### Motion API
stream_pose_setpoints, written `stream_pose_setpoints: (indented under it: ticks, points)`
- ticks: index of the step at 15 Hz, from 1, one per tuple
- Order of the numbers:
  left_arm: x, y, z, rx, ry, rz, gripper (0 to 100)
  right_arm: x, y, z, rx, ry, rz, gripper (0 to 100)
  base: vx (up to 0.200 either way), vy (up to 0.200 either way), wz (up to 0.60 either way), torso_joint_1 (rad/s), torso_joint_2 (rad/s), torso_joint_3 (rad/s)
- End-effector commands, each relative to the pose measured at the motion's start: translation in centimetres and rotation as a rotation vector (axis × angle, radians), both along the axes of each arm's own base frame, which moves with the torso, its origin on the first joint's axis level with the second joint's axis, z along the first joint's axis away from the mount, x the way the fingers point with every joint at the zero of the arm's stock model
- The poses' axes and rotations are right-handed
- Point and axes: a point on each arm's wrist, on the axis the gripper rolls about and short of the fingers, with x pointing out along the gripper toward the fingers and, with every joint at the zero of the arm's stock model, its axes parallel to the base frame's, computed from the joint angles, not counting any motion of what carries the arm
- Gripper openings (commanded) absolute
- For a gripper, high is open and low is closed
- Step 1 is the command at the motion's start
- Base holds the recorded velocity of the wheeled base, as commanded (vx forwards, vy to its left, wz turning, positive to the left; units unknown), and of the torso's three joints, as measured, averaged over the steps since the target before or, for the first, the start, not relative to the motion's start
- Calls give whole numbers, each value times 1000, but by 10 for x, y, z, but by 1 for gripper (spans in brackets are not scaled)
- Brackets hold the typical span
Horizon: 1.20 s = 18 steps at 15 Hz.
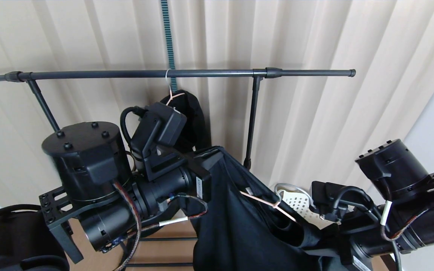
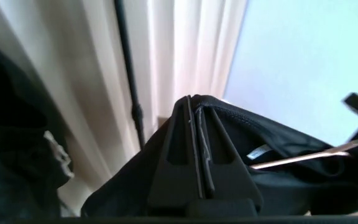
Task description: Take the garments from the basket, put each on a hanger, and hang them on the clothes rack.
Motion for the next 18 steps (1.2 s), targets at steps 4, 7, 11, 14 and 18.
stream_pose_setpoints:
  ticks: [4, 7, 11, 14, 18]
  points:
    - [-8, -10, -5, -18, 44, -65, 0, 23, 14, -23, 6, 25, -32, 0, 0, 0, 0, 0, 0, 0]
    - [-9, -12, -7, -15, 66, -84, 0, 35, 20, -27, 66, 16, -76, 0, 0, 0, 0, 0, 0, 0]
    - [-7, -10, -11, 9, 93, -68, 0, 29, -3, -15, 165, 22, -85, 0, 0, 0, 0, 0, 0, 0]
    - [-1, -7, -9, 5, 88, -47, 0, 18, -20, -1, 243, -5, -88, 0, 0, 0, 0, 0, 0, 0]
    - [2, -5, -11, 10, 93, -33, 0, 14, -25, 6, 343, -22, -38, 0, 0, 0, 0, 0, 0, 0]
